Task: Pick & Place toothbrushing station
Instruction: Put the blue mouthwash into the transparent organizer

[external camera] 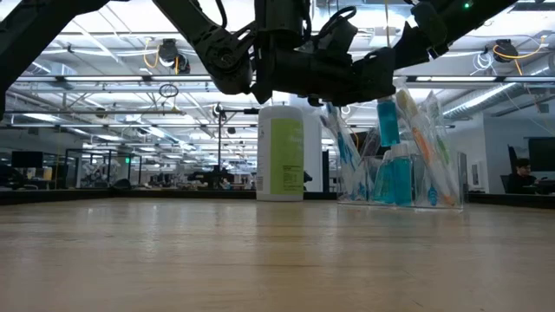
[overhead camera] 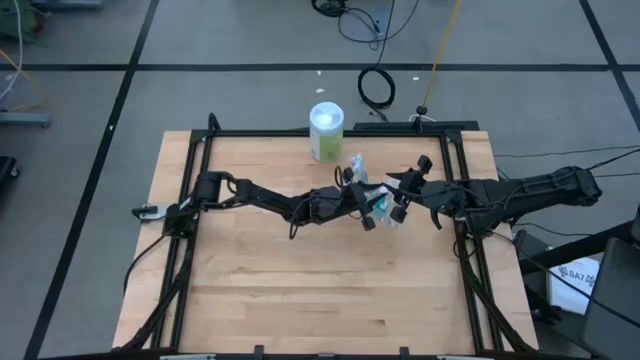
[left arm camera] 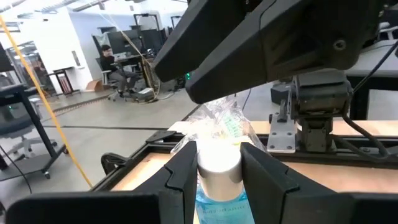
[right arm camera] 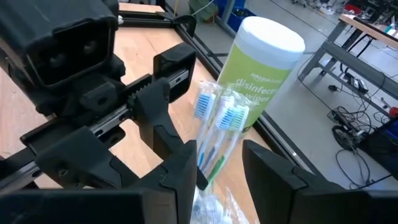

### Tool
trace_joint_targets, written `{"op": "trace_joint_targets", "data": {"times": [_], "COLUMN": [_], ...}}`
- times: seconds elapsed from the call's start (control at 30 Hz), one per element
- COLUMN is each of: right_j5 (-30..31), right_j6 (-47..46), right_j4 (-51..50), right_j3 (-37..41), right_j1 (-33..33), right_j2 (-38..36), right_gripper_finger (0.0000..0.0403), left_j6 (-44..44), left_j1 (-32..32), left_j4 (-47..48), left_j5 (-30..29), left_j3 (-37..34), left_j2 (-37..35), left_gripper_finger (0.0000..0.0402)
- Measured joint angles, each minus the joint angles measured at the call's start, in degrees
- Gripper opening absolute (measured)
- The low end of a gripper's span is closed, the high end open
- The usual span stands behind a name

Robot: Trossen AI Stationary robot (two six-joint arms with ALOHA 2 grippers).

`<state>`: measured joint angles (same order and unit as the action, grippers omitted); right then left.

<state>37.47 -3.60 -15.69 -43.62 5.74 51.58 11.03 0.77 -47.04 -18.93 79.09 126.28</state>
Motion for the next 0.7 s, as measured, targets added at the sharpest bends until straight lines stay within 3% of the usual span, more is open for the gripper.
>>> {"op": "trace_joint_targets", "data": {"times": [0.3, 0.7], "right_j5": [-0.01, -0.19], "right_j6": [-0.02, -1.18], "right_j4": [0.01, -0.81], "right_j3": [0.00, 0.00], "right_j1": [0.00, 0.00], "right_j2": [0.02, 0.02], "right_gripper_finger": [0.0121, 0.0121], "left_j6": [1.17, 1.94], "left_j1": [-0.22, -0.22], "left_j4": [-3.85, -1.14], "left_j5": [0.91, -0.64], "left_j3": [-0.13, -0.24], "left_j2": [0.24, -1.84], "left_gripper_finger": [0.0104, 0.0104]}}
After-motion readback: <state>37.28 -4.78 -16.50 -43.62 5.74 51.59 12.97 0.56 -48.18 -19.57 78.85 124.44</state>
